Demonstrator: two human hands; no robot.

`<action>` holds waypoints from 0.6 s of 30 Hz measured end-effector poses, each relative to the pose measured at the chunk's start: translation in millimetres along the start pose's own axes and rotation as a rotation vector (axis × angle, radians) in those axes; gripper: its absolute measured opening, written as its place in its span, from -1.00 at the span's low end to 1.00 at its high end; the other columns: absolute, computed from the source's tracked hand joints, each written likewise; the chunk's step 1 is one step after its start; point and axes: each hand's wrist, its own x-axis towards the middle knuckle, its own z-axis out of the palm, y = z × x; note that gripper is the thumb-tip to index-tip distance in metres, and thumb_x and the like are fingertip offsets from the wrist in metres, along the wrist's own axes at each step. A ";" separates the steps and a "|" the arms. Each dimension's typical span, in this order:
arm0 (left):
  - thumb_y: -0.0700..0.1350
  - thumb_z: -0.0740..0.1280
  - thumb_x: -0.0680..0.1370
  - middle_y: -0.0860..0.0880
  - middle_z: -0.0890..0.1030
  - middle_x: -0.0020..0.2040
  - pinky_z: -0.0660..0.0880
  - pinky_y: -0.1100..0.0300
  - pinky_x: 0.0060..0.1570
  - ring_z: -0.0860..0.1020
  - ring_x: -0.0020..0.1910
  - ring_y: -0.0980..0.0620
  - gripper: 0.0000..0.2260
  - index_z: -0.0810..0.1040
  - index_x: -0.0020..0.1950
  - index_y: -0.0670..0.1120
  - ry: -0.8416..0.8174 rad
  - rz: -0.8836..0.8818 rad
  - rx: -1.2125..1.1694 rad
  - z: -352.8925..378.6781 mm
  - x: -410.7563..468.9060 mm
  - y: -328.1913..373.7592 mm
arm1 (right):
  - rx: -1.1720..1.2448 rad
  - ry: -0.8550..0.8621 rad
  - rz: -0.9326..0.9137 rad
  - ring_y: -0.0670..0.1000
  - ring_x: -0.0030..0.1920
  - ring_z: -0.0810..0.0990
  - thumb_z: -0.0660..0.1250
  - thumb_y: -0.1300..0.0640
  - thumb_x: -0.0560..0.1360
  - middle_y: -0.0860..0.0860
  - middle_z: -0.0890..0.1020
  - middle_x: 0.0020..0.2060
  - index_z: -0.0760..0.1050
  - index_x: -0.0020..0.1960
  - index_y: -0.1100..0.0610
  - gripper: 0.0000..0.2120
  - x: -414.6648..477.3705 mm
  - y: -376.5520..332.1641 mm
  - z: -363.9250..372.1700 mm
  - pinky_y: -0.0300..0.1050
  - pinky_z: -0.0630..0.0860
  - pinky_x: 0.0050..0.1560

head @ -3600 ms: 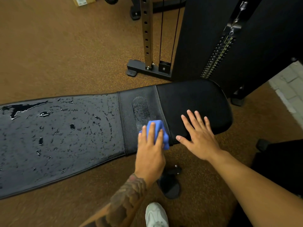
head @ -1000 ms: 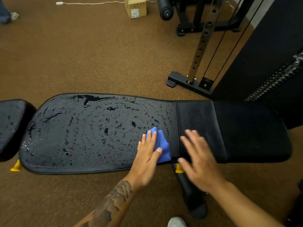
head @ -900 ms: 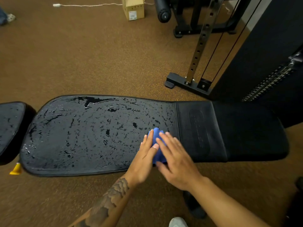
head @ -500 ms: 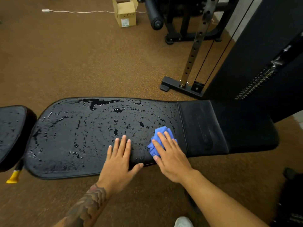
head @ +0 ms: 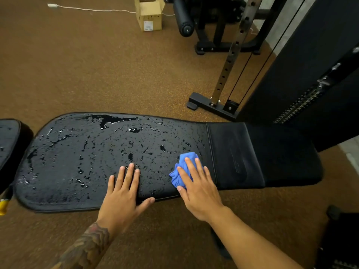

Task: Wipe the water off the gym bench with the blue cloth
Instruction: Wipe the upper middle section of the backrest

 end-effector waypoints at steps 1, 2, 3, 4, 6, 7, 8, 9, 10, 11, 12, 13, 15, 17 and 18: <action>0.43 -0.02 0.49 -0.17 0.16 0.53 0.00 -0.14 0.41 0.09 0.51 -0.19 -0.16 0.22 0.51 -0.20 -0.002 0.005 0.008 -0.4 0.2 -0.4 | -0.001 0.004 0.020 0.15 0.54 -0.19 -0.07 -0.18 0.58 0.05 -0.04 0.56 0.04 0.55 -0.01 -0.42 2.7 4.0 -0.8 0.18 -0.05 0.49; 0.43 -0.02 0.49 -0.17 0.17 0.53 0.00 -0.14 0.41 0.10 0.51 -0.19 -0.16 0.22 0.50 -0.20 -0.004 0.009 0.018 -0.3 0.3 -1.0 | 0.003 -0.001 0.044 0.16 0.54 -0.18 -0.09 -0.19 0.58 0.05 -0.02 0.56 0.04 0.55 -0.01 -0.42 7.5 8.7 -1.1 0.17 -0.04 0.50; 0.43 -0.02 0.49 -0.17 0.17 0.53 0.00 -0.14 0.41 0.10 0.51 -0.19 -0.16 0.22 0.50 -0.20 -0.010 0.010 0.027 -0.5 0.1 -1.5 | 0.005 0.001 0.066 0.17 0.54 -0.18 -0.11 -0.20 0.57 0.06 -0.01 0.56 0.05 0.55 0.00 -0.41 14.4 12.9 -2.0 0.17 -0.03 0.50; 0.43 -0.02 0.49 -0.17 0.17 0.53 0.01 -0.14 0.41 0.10 0.51 -0.19 -0.16 0.23 0.50 -0.19 -0.014 0.011 0.033 -0.7 0.3 -2.0 | 0.010 0.013 0.087 0.18 0.54 -0.17 -0.13 -0.21 0.56 0.07 0.01 0.56 0.06 0.55 0.00 -0.39 23.7 16.8 -2.1 0.19 -0.01 0.49; 0.43 -0.01 0.49 -0.17 0.17 0.53 0.02 -0.14 0.41 0.10 0.51 -0.20 -0.17 0.22 0.51 -0.19 -0.013 0.010 0.041 -0.1 0.8 -2.2 | 0.027 0.038 0.126 0.23 0.53 -0.11 -0.12 -0.22 0.55 0.10 0.05 0.55 0.11 0.54 0.03 -0.38 46.0 18.3 -2.3 0.22 0.06 0.47; 0.43 -0.01 0.50 -0.17 0.17 0.53 0.02 -0.14 0.40 0.11 0.51 -0.20 -0.17 0.22 0.51 -0.19 -0.012 0.008 0.043 0.1 1.1 -2.0 | 0.038 0.051 0.142 0.26 0.53 -0.08 -0.11 -0.21 0.55 0.13 0.08 0.54 0.14 0.53 0.05 -0.37 56.4 15.8 -1.4 0.24 0.08 0.46; 0.43 -0.01 0.50 -0.17 0.17 0.53 0.02 -0.15 0.40 0.11 0.51 -0.20 -0.17 0.22 0.51 -0.19 -0.009 0.008 0.046 0.3 1.0 -1.8 | 0.051 0.070 0.157 0.28 0.52 -0.04 -0.10 -0.21 0.55 0.15 0.11 0.53 0.17 0.52 0.08 -0.37 63.9 11.6 0.4 0.26 0.10 0.45; 0.43 -0.02 0.50 -0.18 0.17 0.53 0.02 -0.15 0.41 0.11 0.51 -0.20 -0.17 0.22 0.51 -0.20 -0.006 0.010 0.050 0.9 0.7 -1.5 | 0.059 0.093 0.168 0.29 0.52 -0.02 -0.09 -0.20 0.54 0.16 0.14 0.52 0.20 0.51 0.10 -0.36 67.1 6.2 2.7 0.27 0.10 0.45; 0.42 -0.01 0.50 -0.18 0.17 0.53 0.02 -0.15 0.41 0.11 0.51 -0.20 -0.17 0.22 0.51 -0.20 -0.002 0.012 0.052 1.6 0.6 -1.5 | 0.064 0.113 0.164 0.29 0.52 -0.02 -0.07 -0.20 0.54 0.16 0.15 0.52 0.21 0.51 0.11 -0.37 65.4 0.6 5.8 0.26 0.09 0.45; 0.42 -0.01 0.50 -0.19 0.17 0.53 0.03 -0.16 0.41 0.11 0.51 -0.21 -0.17 0.22 0.50 -0.20 0.003 0.015 0.053 2.1 0.7 -1.4 | 0.062 0.124 0.134 0.27 0.52 -0.03 -0.06 -0.19 0.55 0.15 0.14 0.53 0.19 0.51 0.11 -0.38 58.2 -4.7 9.8 0.24 0.08 0.46; 0.42 -0.01 0.50 -0.19 0.18 0.53 0.04 -0.16 0.40 0.11 0.51 -0.21 -0.17 0.22 0.50 -0.21 0.006 0.017 0.051 2.2 0.9 -1.4 | 0.058 0.126 0.081 0.25 0.53 -0.04 -0.04 -0.17 0.56 0.13 0.14 0.53 0.18 0.51 0.10 -0.40 45.9 -8.8 13.4 0.23 0.06 0.47; 0.41 -0.01 0.50 -0.19 0.18 0.53 0.05 -0.17 0.40 0.12 0.51 -0.21 -0.17 0.23 0.50 -0.22 0.006 0.018 0.045 2.5 0.9 -1.6 | 0.049 0.119 0.019 0.23 0.53 -0.03 -0.01 -0.15 0.57 0.12 0.14 0.53 0.18 0.51 0.10 -0.42 30.0 -11.2 15.5 0.21 0.07 0.46; 0.41 -0.02 0.50 -0.19 0.18 0.53 0.06 -0.18 0.40 0.12 0.51 -0.21 -0.18 0.24 0.49 -0.22 0.006 0.023 0.035 3.1 1.1 -2.4 | 0.015 0.086 -0.073 0.21 0.53 0.00 0.04 -0.11 0.59 0.10 0.17 0.52 0.18 0.51 0.09 -0.46 -2.0 -6.6 17.7 0.18 0.11 0.45; 0.41 -0.03 0.52 -0.19 0.17 0.53 0.06 -0.18 0.40 0.10 0.51 -0.21 -0.18 0.23 0.49 -0.22 0.003 0.030 0.036 4.0 0.5 -3.3 | -0.027 0.078 -0.070 0.21 0.53 0.02 0.04 -0.10 0.59 0.10 0.18 0.52 0.17 0.50 0.09 -0.47 -15.7 12.3 15.3 0.16 0.15 0.44; 0.41 -0.04 0.52 -0.20 0.16 0.53 0.05 -0.18 0.40 0.10 0.51 -0.21 -0.19 0.23 0.49 -0.22 0.004 0.034 0.036 4.2 0.4 -3.7 | -0.035 0.078 -0.024 0.22 0.53 0.02 0.03 -0.10 0.59 0.10 0.18 0.52 0.18 0.50 0.10 -0.46 -13.0 23.4 12.7 0.17 0.17 0.44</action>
